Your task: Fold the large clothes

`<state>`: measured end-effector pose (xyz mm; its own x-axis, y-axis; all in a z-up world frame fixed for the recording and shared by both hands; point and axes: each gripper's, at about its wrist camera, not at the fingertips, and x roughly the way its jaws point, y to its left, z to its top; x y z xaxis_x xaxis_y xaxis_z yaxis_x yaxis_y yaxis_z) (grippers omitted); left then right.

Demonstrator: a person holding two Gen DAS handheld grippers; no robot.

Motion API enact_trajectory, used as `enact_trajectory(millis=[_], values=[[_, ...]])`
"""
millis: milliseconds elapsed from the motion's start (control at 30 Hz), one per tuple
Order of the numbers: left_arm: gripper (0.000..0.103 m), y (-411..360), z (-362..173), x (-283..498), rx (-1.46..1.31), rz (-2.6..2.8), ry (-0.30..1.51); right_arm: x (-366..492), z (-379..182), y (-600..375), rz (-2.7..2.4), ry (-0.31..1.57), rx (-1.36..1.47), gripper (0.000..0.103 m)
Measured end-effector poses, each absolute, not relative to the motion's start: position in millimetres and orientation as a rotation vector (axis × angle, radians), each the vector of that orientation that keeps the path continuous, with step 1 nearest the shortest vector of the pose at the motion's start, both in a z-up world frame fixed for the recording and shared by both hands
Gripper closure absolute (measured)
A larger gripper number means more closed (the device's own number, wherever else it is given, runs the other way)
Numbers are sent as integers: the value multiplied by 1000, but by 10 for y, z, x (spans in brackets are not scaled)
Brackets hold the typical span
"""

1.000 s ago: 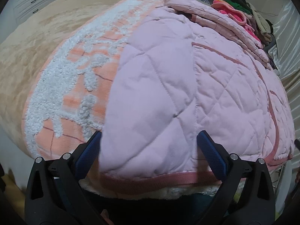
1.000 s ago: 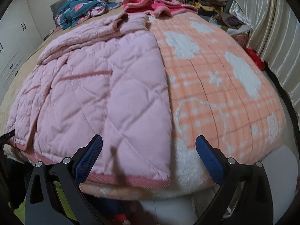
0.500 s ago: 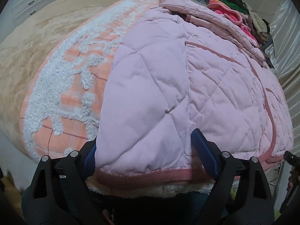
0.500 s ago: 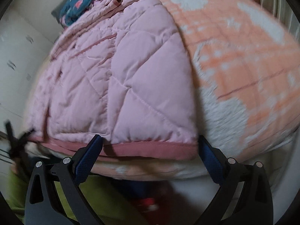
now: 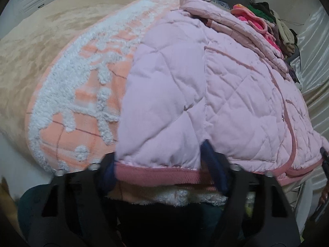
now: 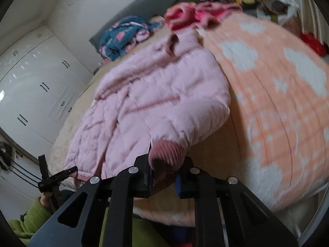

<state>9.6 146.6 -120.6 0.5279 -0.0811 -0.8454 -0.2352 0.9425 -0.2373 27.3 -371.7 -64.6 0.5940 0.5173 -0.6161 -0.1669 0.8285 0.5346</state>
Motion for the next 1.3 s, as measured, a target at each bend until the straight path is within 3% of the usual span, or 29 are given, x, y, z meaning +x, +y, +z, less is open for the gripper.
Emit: enact_trajectory(millis=[33, 167, 1300], values=[[77, 1468, -1174, 85, -359, 81, 1005, 287, -592, -3716, 419, 830, 446, 89], [92, 1386, -989, 79, -342, 62, 971, 318, -428, -3710, 426, 783, 422, 89], [94, 1086, 688, 1110, -275, -8, 677, 1121, 832, -3587, 478, 496, 328, 93]])
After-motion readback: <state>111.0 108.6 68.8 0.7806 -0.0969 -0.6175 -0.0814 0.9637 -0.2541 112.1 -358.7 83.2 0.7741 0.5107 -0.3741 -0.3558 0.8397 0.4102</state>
